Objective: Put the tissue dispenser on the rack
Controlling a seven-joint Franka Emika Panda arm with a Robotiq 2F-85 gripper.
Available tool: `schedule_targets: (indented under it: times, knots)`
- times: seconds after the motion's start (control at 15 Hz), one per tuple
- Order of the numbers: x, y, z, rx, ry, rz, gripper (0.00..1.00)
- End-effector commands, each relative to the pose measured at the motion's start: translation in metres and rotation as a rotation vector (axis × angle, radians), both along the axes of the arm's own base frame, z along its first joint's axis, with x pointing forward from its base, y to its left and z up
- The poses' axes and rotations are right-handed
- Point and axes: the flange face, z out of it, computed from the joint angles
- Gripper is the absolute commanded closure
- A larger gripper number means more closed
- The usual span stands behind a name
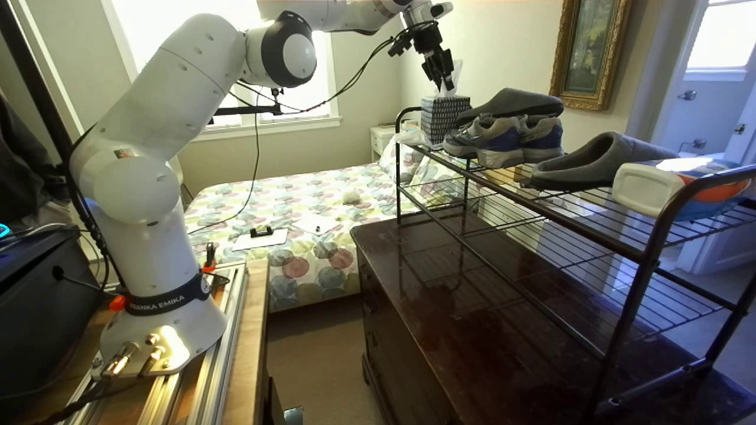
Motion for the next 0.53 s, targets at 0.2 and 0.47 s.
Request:
schedule_targets:
  times: [0.2, 0.47]
  knots:
    - [-0.014, 0.005, 0.032, 0.030, -0.017, 0.025, 0.01]
    - [-0.019, 0.008, 0.047, 0.030, -0.069, 0.030, 0.00]
